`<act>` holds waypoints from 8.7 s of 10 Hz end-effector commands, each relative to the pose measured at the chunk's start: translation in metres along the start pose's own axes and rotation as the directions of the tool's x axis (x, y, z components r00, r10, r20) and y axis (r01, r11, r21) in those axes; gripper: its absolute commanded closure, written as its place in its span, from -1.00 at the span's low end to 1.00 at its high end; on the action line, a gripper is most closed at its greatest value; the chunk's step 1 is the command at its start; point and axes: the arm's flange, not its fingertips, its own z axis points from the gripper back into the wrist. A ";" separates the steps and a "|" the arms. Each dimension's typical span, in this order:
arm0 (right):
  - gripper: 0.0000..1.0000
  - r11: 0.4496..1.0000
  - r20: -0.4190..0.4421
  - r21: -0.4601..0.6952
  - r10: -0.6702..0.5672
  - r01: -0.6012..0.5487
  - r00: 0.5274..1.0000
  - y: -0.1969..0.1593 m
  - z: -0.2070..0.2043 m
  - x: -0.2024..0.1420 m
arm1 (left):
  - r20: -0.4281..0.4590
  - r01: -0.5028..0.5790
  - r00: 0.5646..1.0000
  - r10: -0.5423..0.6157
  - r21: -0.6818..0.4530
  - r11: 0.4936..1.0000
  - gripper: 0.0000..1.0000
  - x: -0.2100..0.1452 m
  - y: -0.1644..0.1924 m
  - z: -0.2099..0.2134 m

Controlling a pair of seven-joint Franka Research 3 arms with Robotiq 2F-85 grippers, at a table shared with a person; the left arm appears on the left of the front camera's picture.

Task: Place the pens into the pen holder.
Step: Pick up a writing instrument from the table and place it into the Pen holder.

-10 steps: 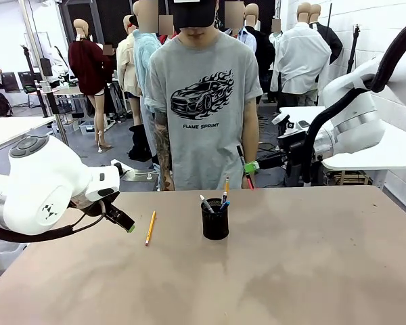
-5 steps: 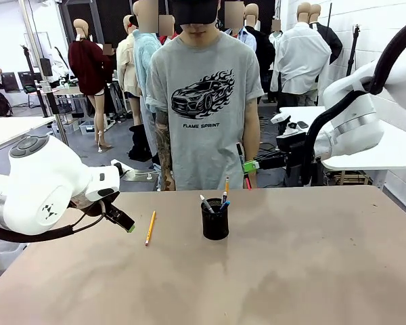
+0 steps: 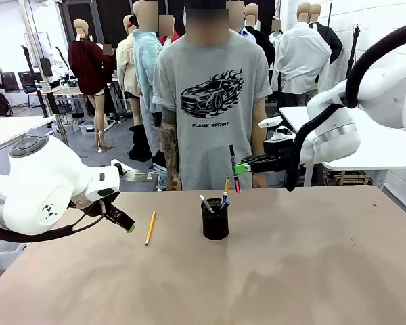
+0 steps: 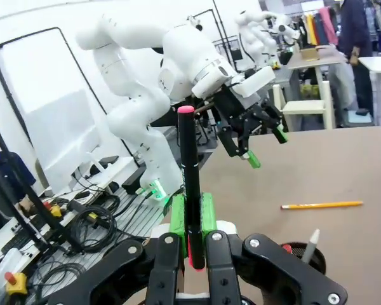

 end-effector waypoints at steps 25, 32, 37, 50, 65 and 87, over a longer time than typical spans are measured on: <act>1.00 0.896 -0.210 -0.351 0.209 -0.273 0.955 0.023 -0.059 0.003 | 0.001 -0.005 1.000 0.005 0.000 1.000 -1.00 -0.001 0.002 0.001; 1.00 0.845 -0.340 -0.446 0.145 -0.295 0.929 0.025 -0.092 -0.012 | 0.001 -0.005 1.000 0.005 0.000 1.000 -1.00 -0.001 0.002 0.001; 1.00 0.814 -0.403 -0.479 0.129 -0.329 0.906 0.022 -0.101 -0.026 | 0.001 -0.005 1.000 0.005 0.000 1.000 -1.00 -0.001 0.002 0.001; 0.38 0.794 -0.452 -0.499 0.104 -0.348 0.886 0.016 -0.106 -0.029 | 0.001 -0.005 1.000 0.005 0.000 1.000 -1.00 -0.001 0.002 0.001; 0.17 0.508 -0.229 -0.846 -0.064 -0.166 0.971 0.139 0.109 0.030 | 0.001 -0.005 1.000 0.005 0.000 1.000 -1.00 -0.001 0.002 0.001; -1.00 0.041 -0.015 -0.997 -0.918 0.058 0.396 0.148 0.135 0.083 | -0.327 -0.199 0.921 0.211 0.069 0.978 -1.00 0.100 -0.008 -0.058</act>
